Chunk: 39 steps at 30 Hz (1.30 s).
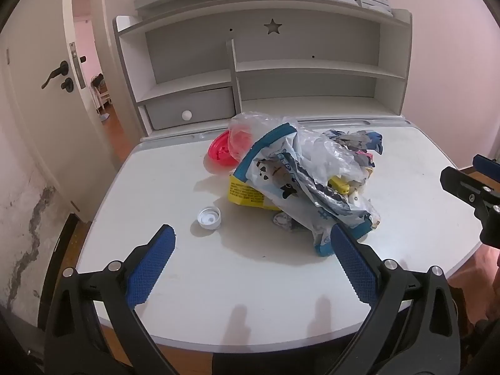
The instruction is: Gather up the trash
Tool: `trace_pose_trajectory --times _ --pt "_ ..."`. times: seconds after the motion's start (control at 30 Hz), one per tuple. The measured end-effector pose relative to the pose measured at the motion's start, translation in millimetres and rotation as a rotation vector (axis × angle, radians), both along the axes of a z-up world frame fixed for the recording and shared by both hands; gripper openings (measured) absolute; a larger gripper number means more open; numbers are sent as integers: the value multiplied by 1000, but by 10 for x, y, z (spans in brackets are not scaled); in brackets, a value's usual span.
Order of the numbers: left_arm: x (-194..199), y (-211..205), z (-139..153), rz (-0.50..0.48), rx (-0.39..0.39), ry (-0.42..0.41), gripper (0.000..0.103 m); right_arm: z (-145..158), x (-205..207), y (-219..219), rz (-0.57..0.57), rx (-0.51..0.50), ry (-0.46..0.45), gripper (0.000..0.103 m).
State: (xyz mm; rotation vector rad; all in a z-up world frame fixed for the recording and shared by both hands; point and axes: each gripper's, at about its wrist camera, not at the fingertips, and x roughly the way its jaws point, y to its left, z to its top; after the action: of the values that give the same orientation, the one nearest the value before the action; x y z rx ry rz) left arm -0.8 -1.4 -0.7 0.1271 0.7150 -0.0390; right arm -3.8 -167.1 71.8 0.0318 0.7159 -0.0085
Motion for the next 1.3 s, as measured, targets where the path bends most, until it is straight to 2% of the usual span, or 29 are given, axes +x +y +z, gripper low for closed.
trace_pose_trajectory --times 1.3 --pt "17 -7 -44 -5 -8 11 97 2 -2 3 6 5 2 97"
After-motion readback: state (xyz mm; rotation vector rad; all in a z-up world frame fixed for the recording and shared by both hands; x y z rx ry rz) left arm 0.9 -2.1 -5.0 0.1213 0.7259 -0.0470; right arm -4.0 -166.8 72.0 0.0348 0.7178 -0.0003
